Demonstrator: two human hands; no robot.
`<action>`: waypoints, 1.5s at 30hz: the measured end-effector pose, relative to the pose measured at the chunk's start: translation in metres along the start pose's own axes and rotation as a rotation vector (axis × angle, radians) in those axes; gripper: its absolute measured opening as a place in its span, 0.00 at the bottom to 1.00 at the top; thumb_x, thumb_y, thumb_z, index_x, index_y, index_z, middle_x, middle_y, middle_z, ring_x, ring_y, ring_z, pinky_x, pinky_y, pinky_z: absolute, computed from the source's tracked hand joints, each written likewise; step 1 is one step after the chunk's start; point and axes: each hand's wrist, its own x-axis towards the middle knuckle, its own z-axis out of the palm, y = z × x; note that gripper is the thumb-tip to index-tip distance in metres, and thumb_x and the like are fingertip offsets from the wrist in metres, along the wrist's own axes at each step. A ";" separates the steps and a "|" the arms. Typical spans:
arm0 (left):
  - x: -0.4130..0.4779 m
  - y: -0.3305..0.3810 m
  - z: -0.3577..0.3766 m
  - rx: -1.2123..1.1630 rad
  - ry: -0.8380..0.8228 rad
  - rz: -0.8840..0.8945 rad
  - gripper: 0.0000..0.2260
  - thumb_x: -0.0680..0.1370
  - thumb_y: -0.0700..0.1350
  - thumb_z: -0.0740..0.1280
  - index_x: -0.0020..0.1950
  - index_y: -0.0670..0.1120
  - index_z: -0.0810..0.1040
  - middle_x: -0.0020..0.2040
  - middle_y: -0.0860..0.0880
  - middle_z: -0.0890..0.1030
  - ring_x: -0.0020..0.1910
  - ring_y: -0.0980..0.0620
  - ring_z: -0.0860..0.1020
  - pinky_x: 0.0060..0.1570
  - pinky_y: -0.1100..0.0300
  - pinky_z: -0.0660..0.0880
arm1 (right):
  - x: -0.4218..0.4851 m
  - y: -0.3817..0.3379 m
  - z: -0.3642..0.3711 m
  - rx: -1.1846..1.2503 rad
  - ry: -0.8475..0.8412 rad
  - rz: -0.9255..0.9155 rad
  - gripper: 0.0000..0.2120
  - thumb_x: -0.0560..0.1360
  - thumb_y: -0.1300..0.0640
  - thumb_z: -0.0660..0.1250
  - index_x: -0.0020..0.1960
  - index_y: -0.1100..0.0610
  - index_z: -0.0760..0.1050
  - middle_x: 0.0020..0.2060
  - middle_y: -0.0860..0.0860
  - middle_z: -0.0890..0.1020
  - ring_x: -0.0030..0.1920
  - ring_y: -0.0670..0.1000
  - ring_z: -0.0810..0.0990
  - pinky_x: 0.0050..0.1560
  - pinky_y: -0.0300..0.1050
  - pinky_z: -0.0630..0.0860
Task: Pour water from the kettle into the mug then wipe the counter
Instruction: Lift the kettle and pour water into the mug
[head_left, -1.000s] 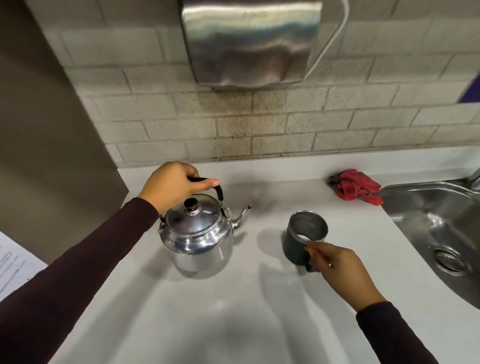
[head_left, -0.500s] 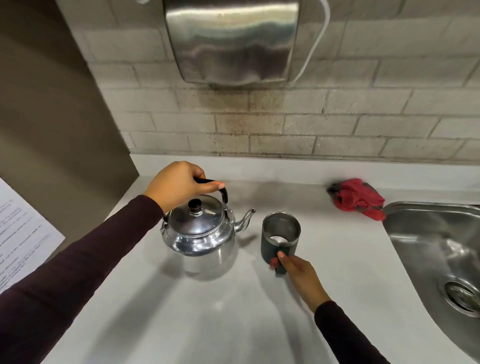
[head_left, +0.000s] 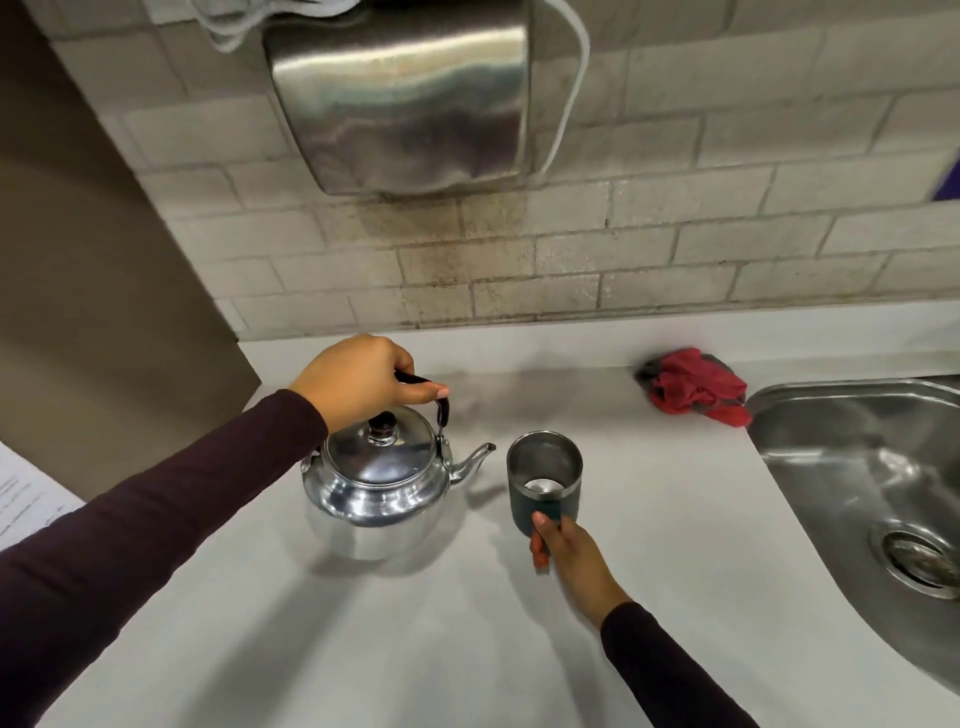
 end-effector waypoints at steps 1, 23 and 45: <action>0.003 0.001 0.000 0.006 -0.007 0.014 0.29 0.66 0.69 0.65 0.30 0.42 0.75 0.22 0.49 0.67 0.24 0.51 0.65 0.26 0.58 0.60 | 0.000 0.000 0.000 -0.009 0.002 -0.002 0.17 0.80 0.51 0.58 0.34 0.55 0.69 0.30 0.49 0.74 0.31 0.46 0.72 0.36 0.37 0.72; 0.047 0.017 -0.006 0.171 -0.088 0.183 0.26 0.66 0.68 0.66 0.26 0.45 0.71 0.22 0.50 0.67 0.23 0.52 0.65 0.25 0.60 0.58 | -0.005 -0.004 0.005 -0.028 0.044 -0.031 0.17 0.80 0.50 0.58 0.36 0.57 0.67 0.29 0.48 0.73 0.29 0.44 0.71 0.35 0.32 0.71; 0.053 0.008 -0.013 0.226 -0.111 0.227 0.26 0.65 0.69 0.66 0.25 0.48 0.68 0.21 0.51 0.66 0.23 0.53 0.64 0.25 0.60 0.58 | -0.001 0.002 0.007 -0.030 0.075 -0.021 0.17 0.80 0.51 0.58 0.36 0.59 0.67 0.29 0.50 0.72 0.31 0.48 0.72 0.35 0.33 0.71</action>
